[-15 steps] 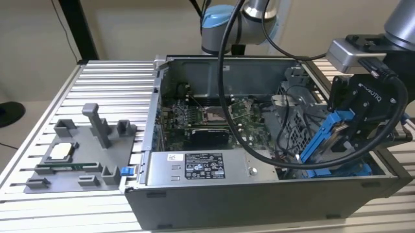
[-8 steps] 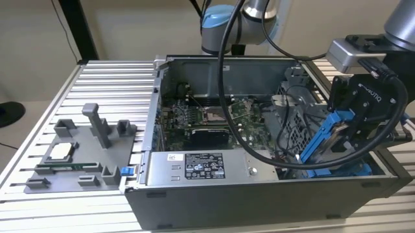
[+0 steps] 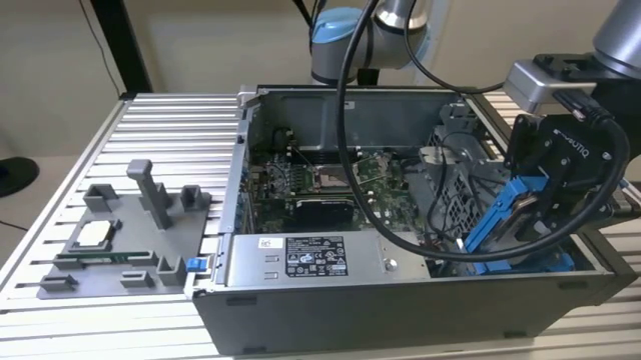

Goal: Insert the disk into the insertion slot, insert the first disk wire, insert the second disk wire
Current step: 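Insert the disk into the insertion slot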

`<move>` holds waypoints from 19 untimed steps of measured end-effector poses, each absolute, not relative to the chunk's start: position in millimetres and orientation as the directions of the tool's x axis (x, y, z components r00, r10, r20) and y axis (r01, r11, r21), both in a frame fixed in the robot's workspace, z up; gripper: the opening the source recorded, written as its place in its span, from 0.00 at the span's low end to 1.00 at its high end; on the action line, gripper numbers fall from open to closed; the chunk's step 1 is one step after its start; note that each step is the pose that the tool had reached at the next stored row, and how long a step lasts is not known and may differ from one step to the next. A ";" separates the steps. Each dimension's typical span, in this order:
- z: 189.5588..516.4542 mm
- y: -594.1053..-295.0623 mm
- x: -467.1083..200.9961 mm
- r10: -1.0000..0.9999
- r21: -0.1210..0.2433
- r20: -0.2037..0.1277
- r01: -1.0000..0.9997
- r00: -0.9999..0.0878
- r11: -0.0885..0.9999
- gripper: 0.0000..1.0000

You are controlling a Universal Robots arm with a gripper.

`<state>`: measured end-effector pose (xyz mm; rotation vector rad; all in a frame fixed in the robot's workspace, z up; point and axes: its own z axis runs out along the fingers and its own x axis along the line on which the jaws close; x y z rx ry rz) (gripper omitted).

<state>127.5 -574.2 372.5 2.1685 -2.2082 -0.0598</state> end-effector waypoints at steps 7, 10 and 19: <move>372.2 -574.2 127.4 -1.000 0.060 0.006 -0.998 -0.018 0.018 0.00; 372.1 -574.2 127.4 -1.000 0.060 0.006 -0.998 -0.018 0.018 0.00; 372.1 -573.4 127.5 -1.000 0.060 0.006 -0.998 -0.020 0.021 1.00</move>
